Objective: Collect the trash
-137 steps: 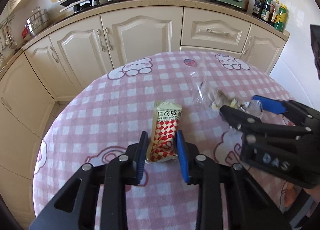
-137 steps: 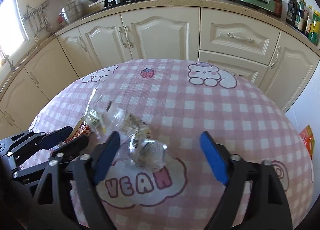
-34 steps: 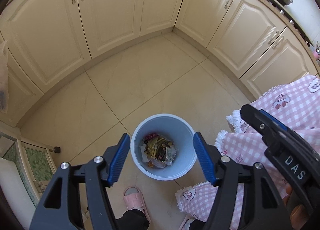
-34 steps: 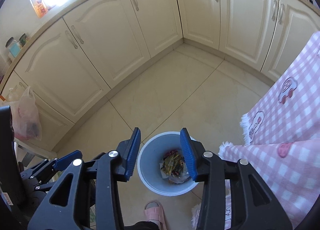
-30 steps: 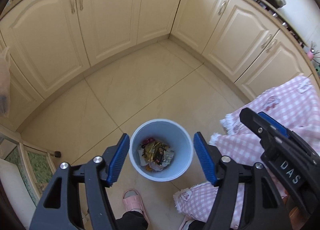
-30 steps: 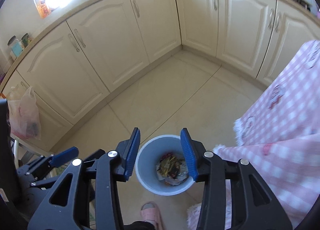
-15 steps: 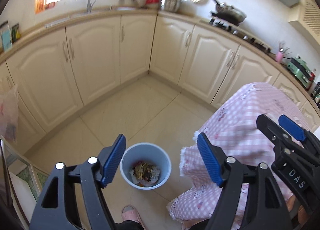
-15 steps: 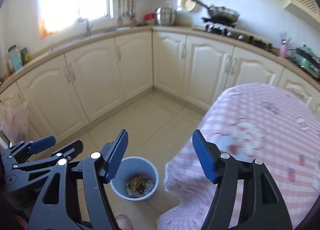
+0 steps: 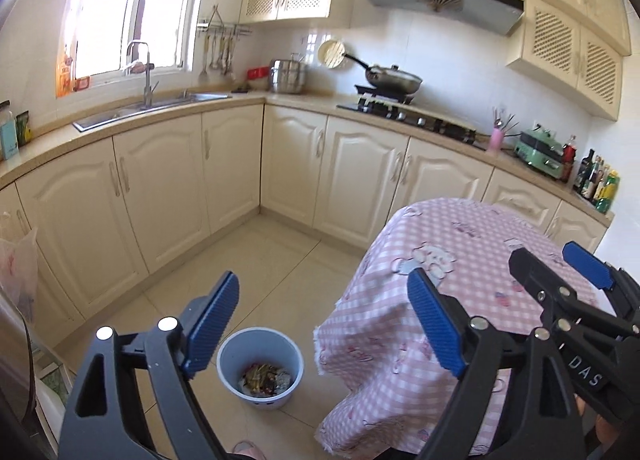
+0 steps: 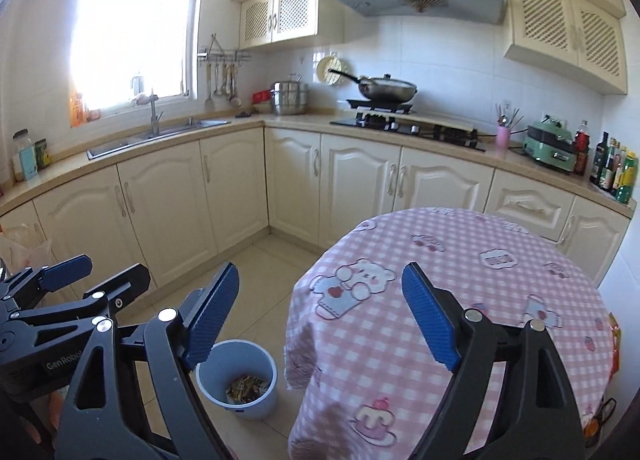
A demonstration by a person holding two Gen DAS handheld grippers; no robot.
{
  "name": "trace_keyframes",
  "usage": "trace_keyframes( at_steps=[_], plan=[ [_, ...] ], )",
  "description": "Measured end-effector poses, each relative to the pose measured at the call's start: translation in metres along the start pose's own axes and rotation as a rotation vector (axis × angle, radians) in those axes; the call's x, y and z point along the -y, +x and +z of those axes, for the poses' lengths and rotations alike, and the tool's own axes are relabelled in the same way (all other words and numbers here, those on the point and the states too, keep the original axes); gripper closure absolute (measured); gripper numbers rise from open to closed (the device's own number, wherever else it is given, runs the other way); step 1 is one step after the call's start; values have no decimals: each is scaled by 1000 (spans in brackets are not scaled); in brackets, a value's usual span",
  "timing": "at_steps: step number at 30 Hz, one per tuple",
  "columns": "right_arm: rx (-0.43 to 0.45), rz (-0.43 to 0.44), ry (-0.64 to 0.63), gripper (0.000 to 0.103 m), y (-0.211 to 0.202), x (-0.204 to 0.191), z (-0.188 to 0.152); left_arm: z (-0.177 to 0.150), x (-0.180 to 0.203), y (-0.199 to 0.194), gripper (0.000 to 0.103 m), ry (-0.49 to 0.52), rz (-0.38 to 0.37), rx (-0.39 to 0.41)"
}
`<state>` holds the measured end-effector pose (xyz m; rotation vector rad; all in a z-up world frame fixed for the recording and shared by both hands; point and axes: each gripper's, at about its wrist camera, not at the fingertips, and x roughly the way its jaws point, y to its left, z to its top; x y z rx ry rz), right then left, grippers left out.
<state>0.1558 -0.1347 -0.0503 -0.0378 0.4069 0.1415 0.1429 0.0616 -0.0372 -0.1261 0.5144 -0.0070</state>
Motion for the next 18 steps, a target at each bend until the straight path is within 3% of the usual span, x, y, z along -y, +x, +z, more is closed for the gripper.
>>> trace_keyframes(
  at_steps=[8, 18],
  plan=[
    [99, -37, 38, 12, -62, 21, -5, -4, 30, -61, 13, 39, -16, 113],
    [195, -71, 45, 11, -123, 28, -19, -17, 51, -123, 9, 85, -16, 209]
  ],
)
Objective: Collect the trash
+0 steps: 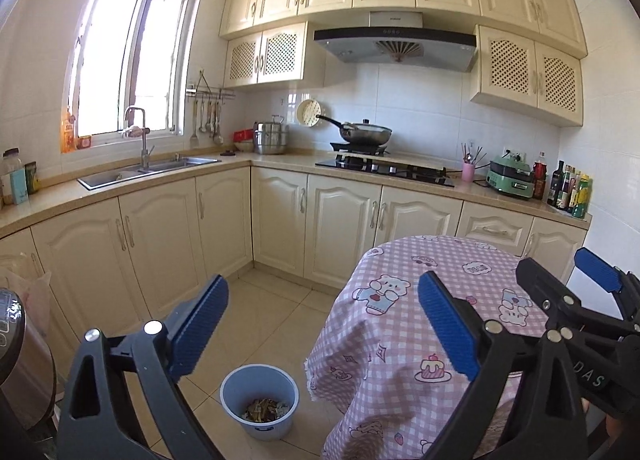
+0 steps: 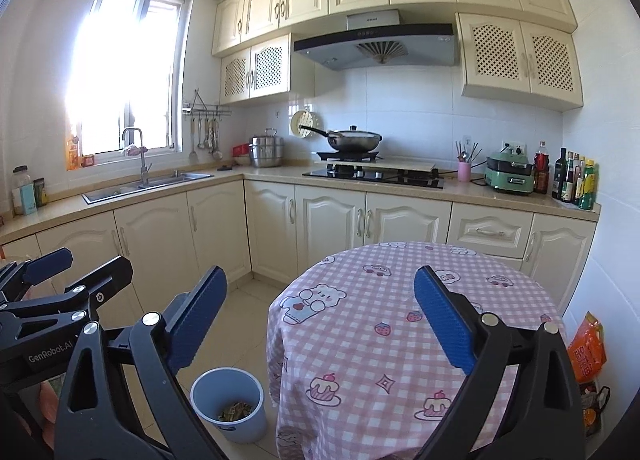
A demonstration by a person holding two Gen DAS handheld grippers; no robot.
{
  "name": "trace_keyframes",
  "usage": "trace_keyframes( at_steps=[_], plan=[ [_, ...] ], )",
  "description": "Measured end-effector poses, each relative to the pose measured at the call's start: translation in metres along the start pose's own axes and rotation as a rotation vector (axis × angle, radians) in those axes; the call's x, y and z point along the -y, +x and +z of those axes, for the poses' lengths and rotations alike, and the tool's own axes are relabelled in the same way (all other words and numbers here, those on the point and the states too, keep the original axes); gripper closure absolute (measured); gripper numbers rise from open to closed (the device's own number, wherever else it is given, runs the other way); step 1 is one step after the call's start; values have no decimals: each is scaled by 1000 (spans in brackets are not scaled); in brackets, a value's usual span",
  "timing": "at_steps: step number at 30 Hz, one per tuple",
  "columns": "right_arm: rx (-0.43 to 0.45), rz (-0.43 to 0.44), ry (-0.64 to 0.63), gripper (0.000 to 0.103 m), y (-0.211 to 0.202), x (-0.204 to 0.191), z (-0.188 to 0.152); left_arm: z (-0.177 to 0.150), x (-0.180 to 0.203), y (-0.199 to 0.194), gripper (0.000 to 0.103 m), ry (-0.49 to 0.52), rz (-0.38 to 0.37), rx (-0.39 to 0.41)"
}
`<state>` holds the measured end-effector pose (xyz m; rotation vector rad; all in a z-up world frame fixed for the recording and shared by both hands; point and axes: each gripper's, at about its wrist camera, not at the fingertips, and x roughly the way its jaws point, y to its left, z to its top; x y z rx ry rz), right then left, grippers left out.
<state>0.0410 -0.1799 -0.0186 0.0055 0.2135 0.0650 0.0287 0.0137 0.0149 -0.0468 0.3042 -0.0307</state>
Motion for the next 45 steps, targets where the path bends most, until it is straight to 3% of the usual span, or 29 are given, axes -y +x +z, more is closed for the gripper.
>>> trace_keyframes(
  at_steps=[16, 45],
  plan=[
    [91, -32, 25, 8, -44, 14, -1, 0, 27, -55, 9, 59, 4, 110],
    [96, -26, 34, 8, -51, 17, -3, -4, 33, -53, 9, 78, 0, 109]
  ],
)
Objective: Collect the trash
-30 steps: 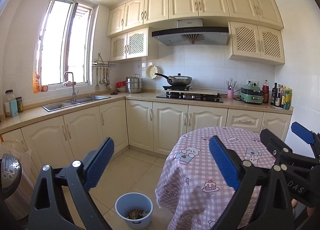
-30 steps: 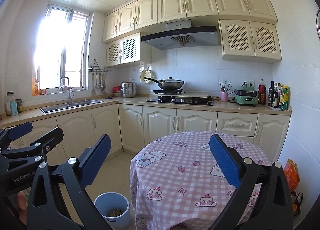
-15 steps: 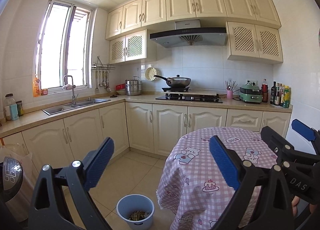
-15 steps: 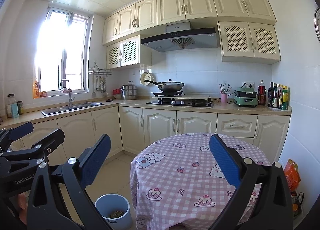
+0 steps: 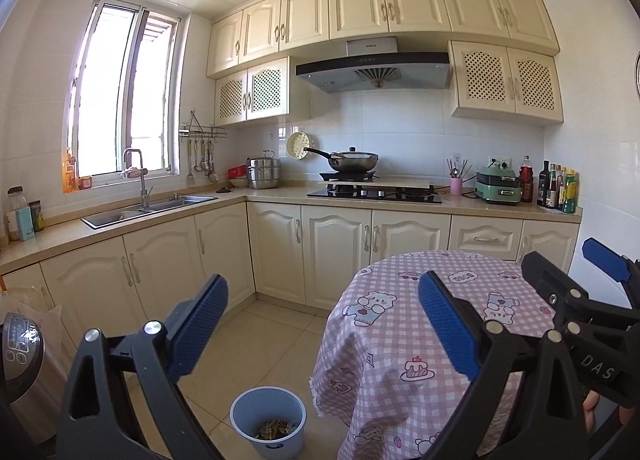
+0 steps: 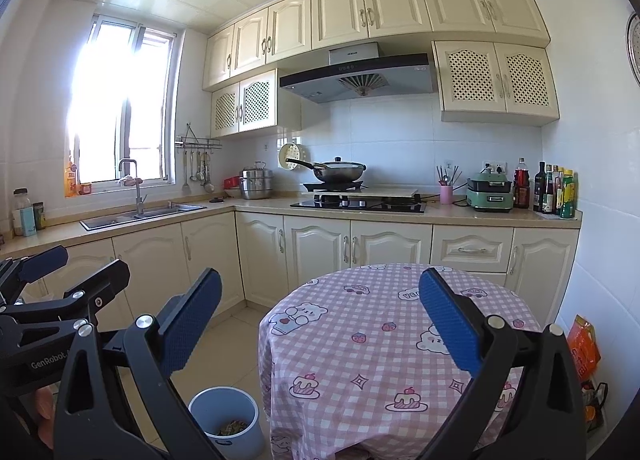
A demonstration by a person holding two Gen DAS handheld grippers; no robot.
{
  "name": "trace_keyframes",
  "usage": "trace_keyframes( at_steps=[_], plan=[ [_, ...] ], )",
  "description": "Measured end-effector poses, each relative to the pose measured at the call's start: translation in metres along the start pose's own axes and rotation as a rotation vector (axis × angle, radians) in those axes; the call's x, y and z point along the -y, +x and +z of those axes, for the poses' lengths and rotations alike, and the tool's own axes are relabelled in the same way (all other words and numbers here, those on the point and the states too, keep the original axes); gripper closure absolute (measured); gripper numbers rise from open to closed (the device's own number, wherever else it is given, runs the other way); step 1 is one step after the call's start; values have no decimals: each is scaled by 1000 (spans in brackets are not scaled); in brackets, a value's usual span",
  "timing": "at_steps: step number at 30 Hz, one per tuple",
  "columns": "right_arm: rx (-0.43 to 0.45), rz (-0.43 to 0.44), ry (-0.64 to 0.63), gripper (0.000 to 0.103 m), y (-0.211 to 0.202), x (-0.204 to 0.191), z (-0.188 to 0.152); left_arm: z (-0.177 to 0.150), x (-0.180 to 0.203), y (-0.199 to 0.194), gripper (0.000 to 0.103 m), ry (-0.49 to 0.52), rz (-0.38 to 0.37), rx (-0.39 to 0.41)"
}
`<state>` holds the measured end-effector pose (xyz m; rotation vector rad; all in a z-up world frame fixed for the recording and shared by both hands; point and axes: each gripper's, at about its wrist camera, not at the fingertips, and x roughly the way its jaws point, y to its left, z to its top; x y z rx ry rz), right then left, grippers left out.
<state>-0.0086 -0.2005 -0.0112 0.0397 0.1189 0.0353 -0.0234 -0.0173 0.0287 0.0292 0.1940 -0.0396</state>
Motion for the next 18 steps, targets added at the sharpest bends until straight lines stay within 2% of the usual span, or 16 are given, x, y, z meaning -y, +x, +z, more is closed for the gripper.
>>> trace_keyframes(
  at_steps=[18],
  plan=[
    [-5, -1, 3, 8, -1, 2, -1, -2, -1, 1, 9, -7, -7, -4]
  ],
)
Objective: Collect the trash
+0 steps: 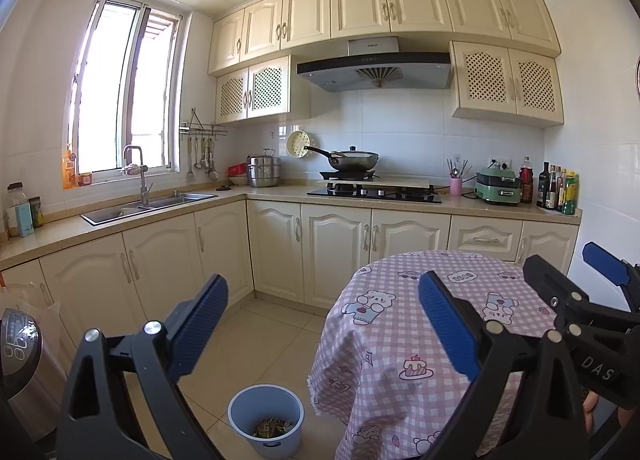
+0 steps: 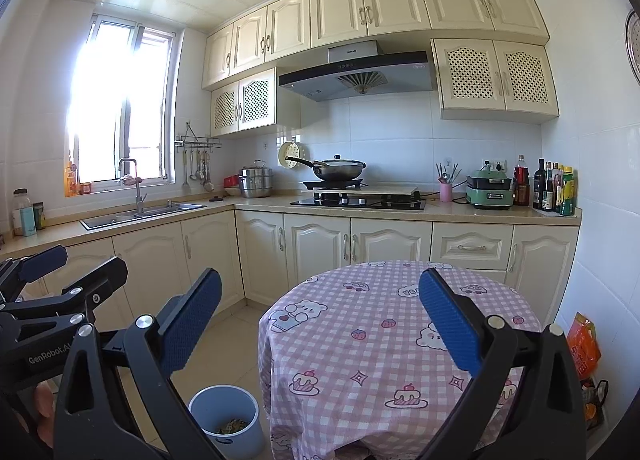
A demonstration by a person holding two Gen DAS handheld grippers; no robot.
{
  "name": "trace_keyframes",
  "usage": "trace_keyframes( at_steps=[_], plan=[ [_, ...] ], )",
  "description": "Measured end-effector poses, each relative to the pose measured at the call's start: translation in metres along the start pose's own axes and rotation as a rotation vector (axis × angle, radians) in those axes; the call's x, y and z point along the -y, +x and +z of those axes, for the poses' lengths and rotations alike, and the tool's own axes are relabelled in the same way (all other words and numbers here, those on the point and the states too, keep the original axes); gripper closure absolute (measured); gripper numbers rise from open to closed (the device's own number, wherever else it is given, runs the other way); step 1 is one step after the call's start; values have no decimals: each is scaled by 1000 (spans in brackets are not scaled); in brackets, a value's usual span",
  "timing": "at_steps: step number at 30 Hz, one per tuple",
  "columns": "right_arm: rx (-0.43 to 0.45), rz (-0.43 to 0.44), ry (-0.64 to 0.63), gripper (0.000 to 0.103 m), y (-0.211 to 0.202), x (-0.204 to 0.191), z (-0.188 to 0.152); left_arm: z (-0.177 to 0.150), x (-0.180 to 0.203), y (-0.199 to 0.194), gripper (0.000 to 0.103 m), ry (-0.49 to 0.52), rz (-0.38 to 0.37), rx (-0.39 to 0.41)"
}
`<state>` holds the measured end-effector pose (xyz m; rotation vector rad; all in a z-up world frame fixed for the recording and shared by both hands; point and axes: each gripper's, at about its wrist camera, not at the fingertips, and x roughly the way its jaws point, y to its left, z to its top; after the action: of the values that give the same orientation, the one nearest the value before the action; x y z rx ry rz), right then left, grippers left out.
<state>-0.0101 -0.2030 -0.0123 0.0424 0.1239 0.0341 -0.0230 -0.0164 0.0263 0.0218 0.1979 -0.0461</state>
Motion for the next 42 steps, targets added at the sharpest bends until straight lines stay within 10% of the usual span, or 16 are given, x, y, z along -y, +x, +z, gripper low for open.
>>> trace_keyframes(
  at_steps=[42],
  plan=[
    [-12, -2, 14, 8, 1, -6, -3, -7, 2, 1, 9, 3, -2, -8]
  ],
)
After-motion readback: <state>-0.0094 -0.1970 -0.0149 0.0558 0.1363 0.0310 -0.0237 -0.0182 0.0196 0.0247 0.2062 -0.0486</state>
